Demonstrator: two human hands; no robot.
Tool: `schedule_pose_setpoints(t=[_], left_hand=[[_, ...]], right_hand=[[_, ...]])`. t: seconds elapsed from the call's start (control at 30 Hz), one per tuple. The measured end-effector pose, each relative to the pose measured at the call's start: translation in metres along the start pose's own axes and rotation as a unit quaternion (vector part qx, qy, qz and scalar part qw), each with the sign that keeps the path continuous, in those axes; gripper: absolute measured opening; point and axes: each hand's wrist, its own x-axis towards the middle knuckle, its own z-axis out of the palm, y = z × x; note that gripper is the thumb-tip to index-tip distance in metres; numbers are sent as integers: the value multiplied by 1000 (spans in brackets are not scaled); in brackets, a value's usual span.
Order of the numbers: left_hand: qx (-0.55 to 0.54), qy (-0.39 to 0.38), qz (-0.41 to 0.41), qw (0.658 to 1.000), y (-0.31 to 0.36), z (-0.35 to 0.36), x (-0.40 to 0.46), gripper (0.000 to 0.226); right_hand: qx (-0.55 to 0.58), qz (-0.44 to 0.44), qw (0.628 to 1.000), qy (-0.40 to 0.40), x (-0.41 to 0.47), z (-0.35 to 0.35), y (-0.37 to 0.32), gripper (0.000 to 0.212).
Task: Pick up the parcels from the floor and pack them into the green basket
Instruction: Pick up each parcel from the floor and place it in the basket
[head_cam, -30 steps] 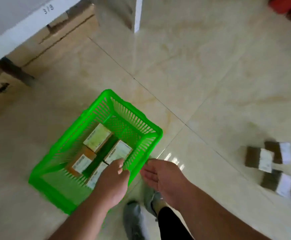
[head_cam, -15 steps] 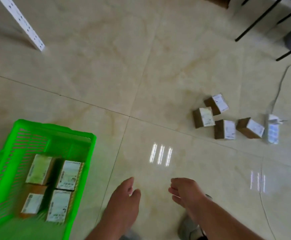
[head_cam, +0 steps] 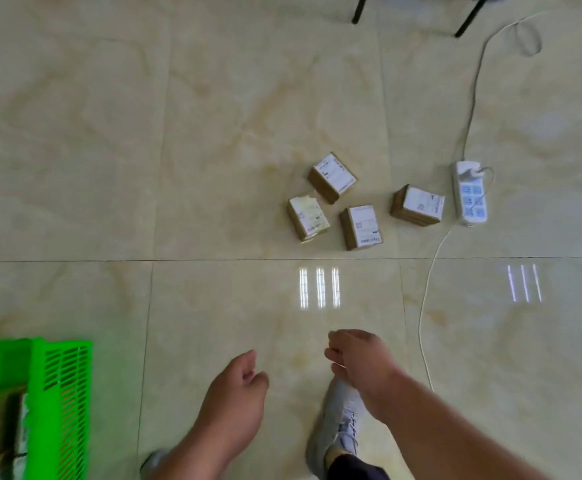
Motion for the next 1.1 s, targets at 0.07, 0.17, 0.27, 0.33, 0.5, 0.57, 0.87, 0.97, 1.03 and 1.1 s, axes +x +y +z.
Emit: schedule_pose_setpoints(t=[0.07, 0.17, 0.27, 0.33, 0.5, 0.57, 0.87, 0.97, 1.03, 1.1], left_hand=[[2, -1, 0, 1000, 27, 25, 0, 51], [3, -5, 2, 1000, 61, 59, 5, 50], [-7, -10, 4, 1000, 88, 86, 9, 50], [-6, -12, -1, 1000, 102, 98, 9, 49], [-6, -24, -11, 1000, 115, 101, 25, 51], [-9, -18, -14, 1000, 119, 93, 33, 51], [-13, -13, 8, 1000, 148, 51, 63, 52], [-26, -6, 10, 1000, 155, 50, 83, 49], [-45, -1, 5, 999, 157, 53, 98, 52], [-59, -2, -2, 998, 160, 56, 111, 53]], right_hand=[[3, -7, 1000, 17, 4, -30, -19, 26], [1, -17, 1000, 26, 8, -69, -46, 21], [1, -22, 999, 40, 18, -102, -65, 16], [5, -27, 998, 48, 24, -115, -73, 17], [21, -26, 999, 35, 39, -129, -80, 16], [25, -23, 999, 27, 42, -126, -83, 18], [-80, -49, 994, 60, 45, -85, -118, 21], [-113, -59, 990, 58, 63, -76, -138, 19], [-145, -57, 986, 59, 77, -69, -152, 18], [-179, -63, 980, 64, 98, -64, -163, 18]])
